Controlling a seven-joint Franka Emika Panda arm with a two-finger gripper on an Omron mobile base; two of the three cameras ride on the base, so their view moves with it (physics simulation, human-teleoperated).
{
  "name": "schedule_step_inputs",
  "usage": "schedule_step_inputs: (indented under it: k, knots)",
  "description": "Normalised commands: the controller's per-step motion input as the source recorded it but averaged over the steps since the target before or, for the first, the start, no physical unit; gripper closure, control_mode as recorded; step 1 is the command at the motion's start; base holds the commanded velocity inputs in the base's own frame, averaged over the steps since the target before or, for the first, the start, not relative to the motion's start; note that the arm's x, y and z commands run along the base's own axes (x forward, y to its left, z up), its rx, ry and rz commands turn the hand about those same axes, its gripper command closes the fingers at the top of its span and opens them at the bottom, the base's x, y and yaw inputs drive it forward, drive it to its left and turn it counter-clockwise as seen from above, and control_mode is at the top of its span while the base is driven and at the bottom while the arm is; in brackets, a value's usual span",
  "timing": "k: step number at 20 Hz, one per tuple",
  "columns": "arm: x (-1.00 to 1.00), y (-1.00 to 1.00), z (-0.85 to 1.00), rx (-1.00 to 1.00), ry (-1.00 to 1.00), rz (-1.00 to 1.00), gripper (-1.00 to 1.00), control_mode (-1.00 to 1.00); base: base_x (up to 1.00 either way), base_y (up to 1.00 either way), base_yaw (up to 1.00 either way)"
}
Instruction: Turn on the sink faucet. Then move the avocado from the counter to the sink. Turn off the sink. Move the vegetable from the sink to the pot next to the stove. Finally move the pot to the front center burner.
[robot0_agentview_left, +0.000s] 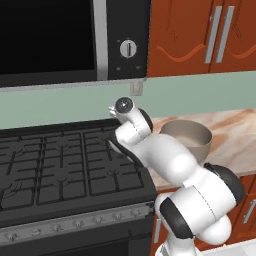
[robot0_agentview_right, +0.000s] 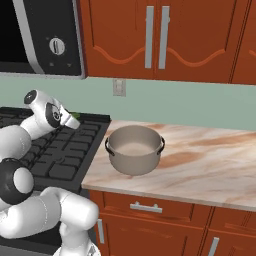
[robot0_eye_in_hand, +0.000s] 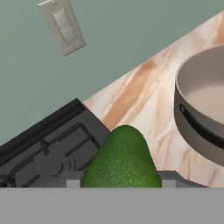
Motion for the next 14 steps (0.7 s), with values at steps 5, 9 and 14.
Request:
schedule_step_inputs:
  k: [5, 9, 14]
  knots:
    - [-0.13, -0.5, 0.01, 0.0, 0.07, -0.19, 1.0, -1.0, 0.0, 0.0, 0.0]
    - [-0.11, -0.69, 0.0, 0.0, 0.0, -0.09, 1.0, -1.0, 0.0, 0.0, 0.0]
    - [-0.18, -0.77, 0.0, 0.04, 0.0, -0.02, 1.0, -1.0, 0.0, 0.0, 0.0]
